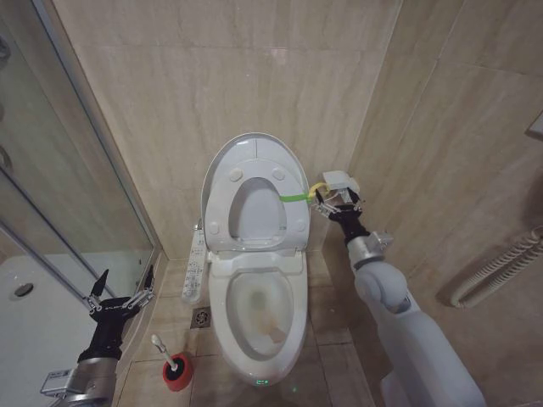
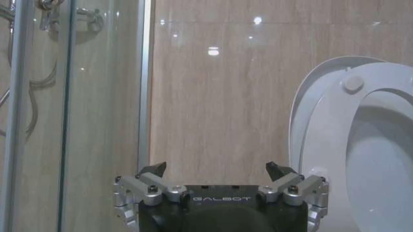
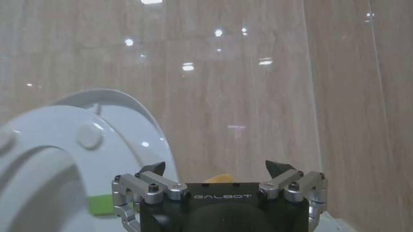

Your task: Open the toilet lid, clean the toilet bowl with a toilet brush, close the toilet lid, and flush.

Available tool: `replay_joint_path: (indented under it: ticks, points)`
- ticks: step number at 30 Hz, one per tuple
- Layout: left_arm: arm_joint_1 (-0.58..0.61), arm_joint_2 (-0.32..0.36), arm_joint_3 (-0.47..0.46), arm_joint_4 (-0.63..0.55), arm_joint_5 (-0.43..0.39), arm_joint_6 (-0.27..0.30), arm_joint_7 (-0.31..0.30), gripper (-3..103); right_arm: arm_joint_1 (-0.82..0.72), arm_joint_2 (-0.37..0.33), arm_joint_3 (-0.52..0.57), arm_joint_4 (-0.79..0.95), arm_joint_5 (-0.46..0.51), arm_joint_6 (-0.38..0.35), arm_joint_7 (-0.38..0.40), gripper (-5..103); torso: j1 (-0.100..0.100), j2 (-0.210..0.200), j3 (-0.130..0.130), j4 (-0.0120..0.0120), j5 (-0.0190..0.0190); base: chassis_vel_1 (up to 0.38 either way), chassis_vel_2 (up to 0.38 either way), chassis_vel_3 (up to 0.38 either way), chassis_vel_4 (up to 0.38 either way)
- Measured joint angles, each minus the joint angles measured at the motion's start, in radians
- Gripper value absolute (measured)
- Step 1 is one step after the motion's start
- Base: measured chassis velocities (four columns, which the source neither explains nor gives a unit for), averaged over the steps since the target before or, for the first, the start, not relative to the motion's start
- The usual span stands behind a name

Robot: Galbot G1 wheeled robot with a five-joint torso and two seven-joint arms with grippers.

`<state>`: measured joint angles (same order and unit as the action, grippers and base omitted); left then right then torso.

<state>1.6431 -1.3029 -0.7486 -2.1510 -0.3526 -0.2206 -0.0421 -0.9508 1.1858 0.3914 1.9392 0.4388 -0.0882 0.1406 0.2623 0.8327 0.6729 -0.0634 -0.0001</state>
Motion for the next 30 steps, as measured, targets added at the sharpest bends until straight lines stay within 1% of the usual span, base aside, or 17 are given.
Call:
replay_joint_path:
  ticks: [6, 10, 17, 20, 21, 23, 27, 30]
  points:
    - [0.0, 0.0, 0.0, 0.0, 0.0, 0.0, 0.0, 100, -0.082, -0.015, 0.026, 0.085, 0.007, -0.004, 0.005, 100, 0.0, 0.0, 0.0, -0.0003, 0.0, 0.0, 0.0, 0.0, 0.0]
    - [0.0, 0.0, 0.0, 0.0, 0.0, 0.0, 0.0, 100, -0.176, -0.015, 0.045, 0.166, 0.008, 0.011, 0.005, 100, 0.0, 0.0, 0.0, -0.0003, 0.0001, 0.0, 0.0, 0.0, 0.0]
    - [0.0, 0.0, 0.0, 0.0, 0.0, 0.0, 0.0, 100, -0.279, -0.006, 0.047, 0.221, 0.021, 0.026, 0.008, 100, 0.0, 0.0, 0.0, -0.0002, 0.0, 0.0, 0.0, 0.0, 0.0]
    - [0.0, 0.0, 0.0, 0.0, 0.0, 0.0, 0.0, 100, -0.314, 0.005, 0.033, 0.248, 0.061, 0.006, 0.021, 100, 0.0, 0.0, 0.0, -0.0002, 0.0, 0.0, 0.0, 0.0, 0.0]
    - [0.0, 0.0, 0.0, 0.0, 0.0, 0.0, 0.0, 100, -0.314, 0.005, 0.033, 0.248, 0.061, 0.006, 0.021, 100, 0.0, 0.0, 0.0, -0.0002, 0.0, 0.0, 0.0, 0.0, 0.0]
    - [0.0, 0.0, 0.0, 0.0, 0.0, 0.0, 0.0, 100, -0.351, 0.011, 0.021, 0.279, 0.085, -0.018, 0.03, 100, 0.0, 0.0, 0.0, -0.0001, 0.0, 0.0, 0.0, 0.0, 0.0]
    - [0.0, 0.0, 0.0, 0.0, 0.0, 0.0, 0.0, 100, -0.409, 0.023, 0.022, 0.323, 0.083, -0.026, 0.019, 100, 0.0, 0.0, 0.0, -0.0001, -0.0001, 0.0, 0.0, 0.0, 0.0]
    - [0.0, 0.0, 0.0, 0.0, 0.0, 0.0, 0.0, 100, -0.444, 0.034, 0.03, 0.341, 0.064, -0.023, 0.007, 100, 0.0, 0.0, 0.0, -0.0003, 0.0, 0.0, 0.0, 0.0, 0.0]
